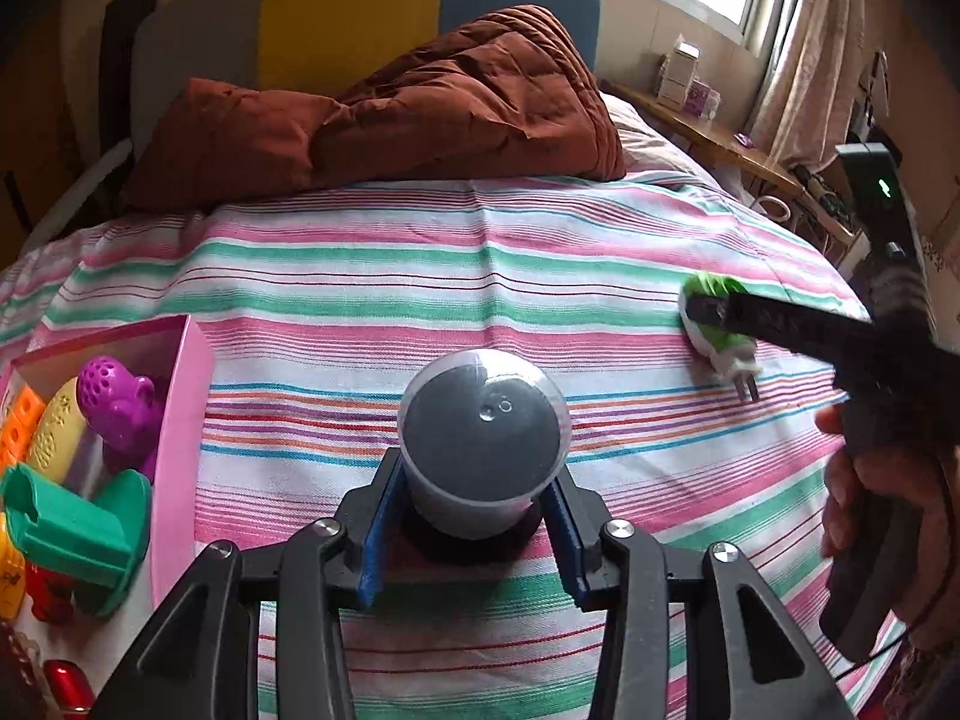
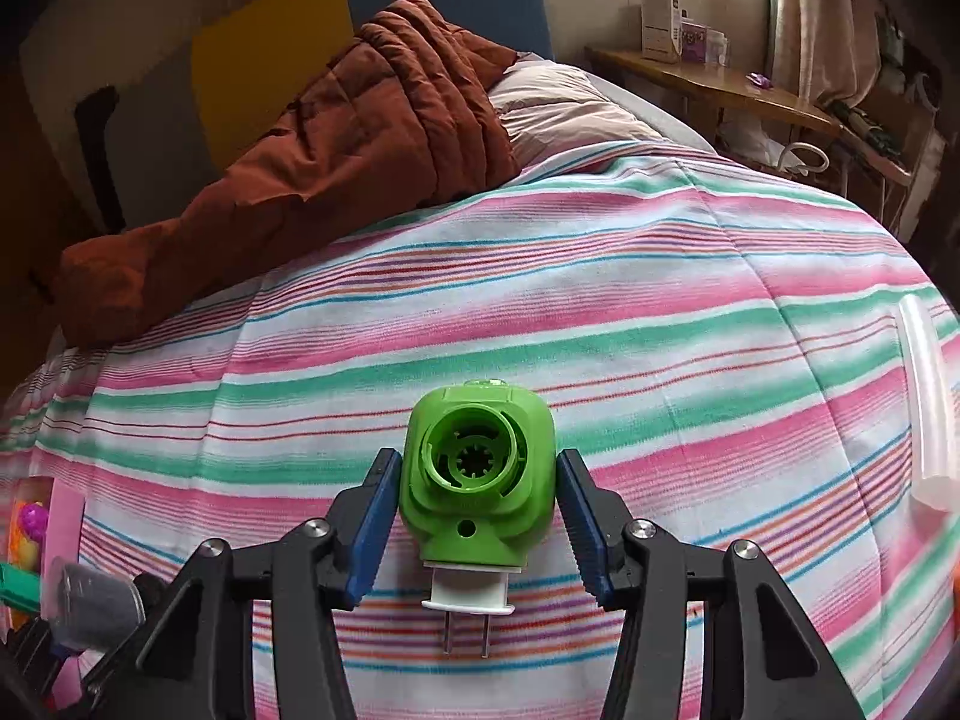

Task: Organize rigid objects
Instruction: 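Grasp the green plug-in diffuser with the right tool while the left tool holds the cylinder, then carry the green diffuser with the right tool while the left tool carries the cylinder toward the tray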

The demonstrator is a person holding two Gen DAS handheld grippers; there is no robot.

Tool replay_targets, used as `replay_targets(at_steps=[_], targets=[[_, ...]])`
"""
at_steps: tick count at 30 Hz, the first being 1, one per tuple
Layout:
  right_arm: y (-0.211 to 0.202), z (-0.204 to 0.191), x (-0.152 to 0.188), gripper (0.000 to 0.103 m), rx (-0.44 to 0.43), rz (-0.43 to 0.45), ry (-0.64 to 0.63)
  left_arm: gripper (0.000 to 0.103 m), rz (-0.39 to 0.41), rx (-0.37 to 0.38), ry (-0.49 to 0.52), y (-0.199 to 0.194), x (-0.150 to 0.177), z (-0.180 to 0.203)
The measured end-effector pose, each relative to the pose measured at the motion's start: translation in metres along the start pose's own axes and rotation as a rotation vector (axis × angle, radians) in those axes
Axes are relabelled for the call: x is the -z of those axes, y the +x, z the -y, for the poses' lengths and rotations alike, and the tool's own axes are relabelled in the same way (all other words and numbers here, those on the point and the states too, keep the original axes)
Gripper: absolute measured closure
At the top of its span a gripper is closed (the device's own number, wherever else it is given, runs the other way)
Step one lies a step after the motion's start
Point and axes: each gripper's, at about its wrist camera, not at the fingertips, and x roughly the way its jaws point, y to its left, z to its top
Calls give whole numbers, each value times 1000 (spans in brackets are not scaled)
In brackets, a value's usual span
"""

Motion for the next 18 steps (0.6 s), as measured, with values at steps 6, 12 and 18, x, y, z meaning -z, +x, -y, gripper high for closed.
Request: replay_targets(at_steps=[6,12,18], targets=[[-28,6,31,50,-40,-73,6,59,6,63,-115,-7,5,-16],[-57,0,73,50,-72,-127,-24,59,9,57,-101,-17,16,-16],[-79,-5,112,50,-126,-67,-19,59,9,59,-104,-33,33,-21]])
